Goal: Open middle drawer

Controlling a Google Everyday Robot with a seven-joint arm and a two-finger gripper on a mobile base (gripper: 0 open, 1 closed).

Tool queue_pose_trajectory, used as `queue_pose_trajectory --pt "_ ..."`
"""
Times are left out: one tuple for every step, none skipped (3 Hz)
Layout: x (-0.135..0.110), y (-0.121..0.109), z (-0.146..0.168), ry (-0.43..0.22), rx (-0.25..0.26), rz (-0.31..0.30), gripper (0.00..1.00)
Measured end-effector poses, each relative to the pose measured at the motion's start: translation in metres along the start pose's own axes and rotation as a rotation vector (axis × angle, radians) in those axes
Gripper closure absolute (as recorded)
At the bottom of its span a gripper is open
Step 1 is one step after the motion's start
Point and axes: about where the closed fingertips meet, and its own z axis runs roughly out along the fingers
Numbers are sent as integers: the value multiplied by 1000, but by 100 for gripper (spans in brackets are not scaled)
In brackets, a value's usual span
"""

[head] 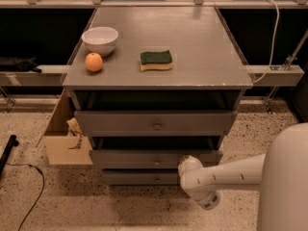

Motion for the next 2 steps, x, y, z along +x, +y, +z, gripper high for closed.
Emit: queue_pose_trajectory --pt "0 0 0 0 0 0 50" --pt "0 0 0 0 0 0 48"
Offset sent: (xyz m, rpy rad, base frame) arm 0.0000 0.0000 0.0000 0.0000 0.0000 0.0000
